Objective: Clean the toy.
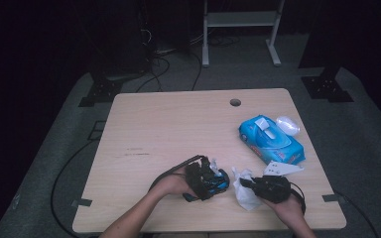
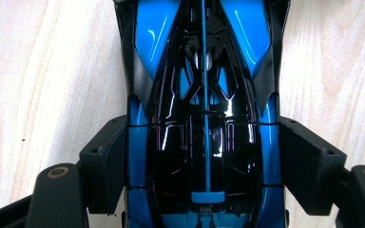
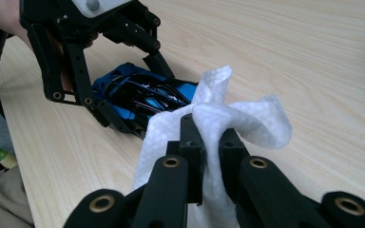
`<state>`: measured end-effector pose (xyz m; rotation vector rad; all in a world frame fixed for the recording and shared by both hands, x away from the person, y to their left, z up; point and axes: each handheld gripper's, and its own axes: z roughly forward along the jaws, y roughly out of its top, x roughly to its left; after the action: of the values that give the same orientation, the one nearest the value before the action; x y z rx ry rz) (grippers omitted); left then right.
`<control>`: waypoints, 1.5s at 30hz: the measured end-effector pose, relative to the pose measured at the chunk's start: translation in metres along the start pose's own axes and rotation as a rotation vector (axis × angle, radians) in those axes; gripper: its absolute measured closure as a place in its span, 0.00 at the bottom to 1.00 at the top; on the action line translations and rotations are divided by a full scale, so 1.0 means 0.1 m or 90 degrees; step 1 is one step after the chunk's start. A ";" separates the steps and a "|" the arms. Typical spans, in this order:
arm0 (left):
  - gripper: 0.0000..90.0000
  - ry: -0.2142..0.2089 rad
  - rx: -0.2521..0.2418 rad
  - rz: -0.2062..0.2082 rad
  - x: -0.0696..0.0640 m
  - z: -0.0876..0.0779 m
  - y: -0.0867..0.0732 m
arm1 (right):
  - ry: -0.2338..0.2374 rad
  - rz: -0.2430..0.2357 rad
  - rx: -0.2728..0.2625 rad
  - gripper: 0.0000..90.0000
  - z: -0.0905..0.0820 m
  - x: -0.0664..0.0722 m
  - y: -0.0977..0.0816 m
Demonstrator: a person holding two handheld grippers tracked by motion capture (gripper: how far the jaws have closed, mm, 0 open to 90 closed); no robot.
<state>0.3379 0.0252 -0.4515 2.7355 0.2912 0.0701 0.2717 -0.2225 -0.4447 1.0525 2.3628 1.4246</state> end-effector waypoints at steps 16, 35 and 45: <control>0.29 0.021 -0.017 -0.002 0.13 -0.14 0.03 | -0.008 0.012 -0.018 0.94 -0.05 -0.06 0.01; 0.29 0.059 0.009 -0.031 0.63 0.00 0.16 | -0.040 0.048 -0.018 0.94 -0.10 -0.29 -0.09; 0.30 0.042 -0.032 -0.049 0.69 -0.01 0.10 | -0.082 0.016 0.032 0.79 -0.02 -0.42 -0.16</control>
<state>0.4072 0.0318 -0.4459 2.6721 0.4071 0.1458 0.2936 -0.2556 -0.4653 1.1539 2.3127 1.2699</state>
